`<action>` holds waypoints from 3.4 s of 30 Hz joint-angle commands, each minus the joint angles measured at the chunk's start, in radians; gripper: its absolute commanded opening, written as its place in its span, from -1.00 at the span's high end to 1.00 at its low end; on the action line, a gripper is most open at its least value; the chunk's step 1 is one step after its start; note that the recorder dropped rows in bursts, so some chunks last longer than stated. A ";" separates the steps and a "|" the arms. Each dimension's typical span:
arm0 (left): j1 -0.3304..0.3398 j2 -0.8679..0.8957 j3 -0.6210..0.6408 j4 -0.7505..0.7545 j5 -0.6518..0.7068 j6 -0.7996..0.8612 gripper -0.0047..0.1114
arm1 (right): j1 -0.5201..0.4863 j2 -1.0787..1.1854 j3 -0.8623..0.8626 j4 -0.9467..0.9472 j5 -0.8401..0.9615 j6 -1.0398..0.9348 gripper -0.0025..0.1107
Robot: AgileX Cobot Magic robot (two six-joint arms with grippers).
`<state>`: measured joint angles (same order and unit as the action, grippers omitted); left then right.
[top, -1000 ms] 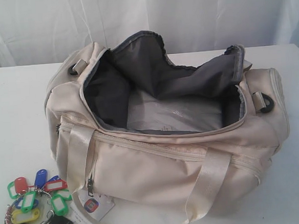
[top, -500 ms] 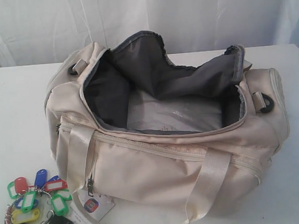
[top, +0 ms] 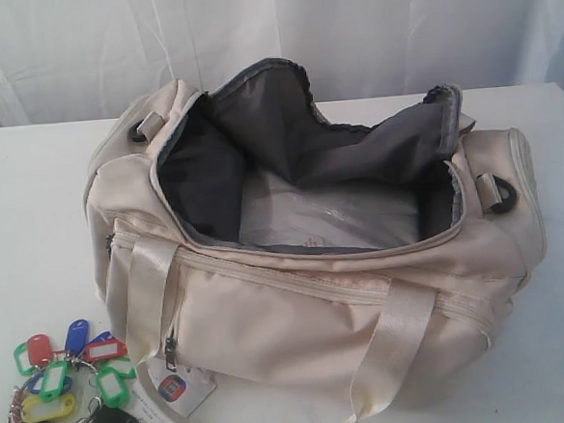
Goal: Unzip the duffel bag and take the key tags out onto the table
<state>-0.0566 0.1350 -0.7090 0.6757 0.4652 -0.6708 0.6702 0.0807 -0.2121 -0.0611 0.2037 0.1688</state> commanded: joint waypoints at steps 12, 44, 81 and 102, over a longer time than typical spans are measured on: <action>0.002 -0.006 0.002 0.005 -0.002 -0.006 0.92 | -0.004 -0.037 0.212 0.114 0.129 -0.016 0.96; 0.002 -0.006 0.002 0.005 -0.002 -0.006 0.92 | -0.107 -0.055 0.212 0.113 0.131 -0.136 0.96; 0.084 -0.008 0.002 0.005 -0.002 -0.006 0.92 | -0.493 -0.081 0.212 0.113 0.131 -0.120 0.96; 0.100 -0.135 0.419 -0.195 -0.339 -0.241 0.92 | -0.492 -0.081 0.212 0.113 0.132 -0.120 0.96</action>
<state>0.0852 0.0079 -0.3896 0.5768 0.2632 -0.7778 0.1812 0.0053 -0.0025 0.0493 0.3383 0.0447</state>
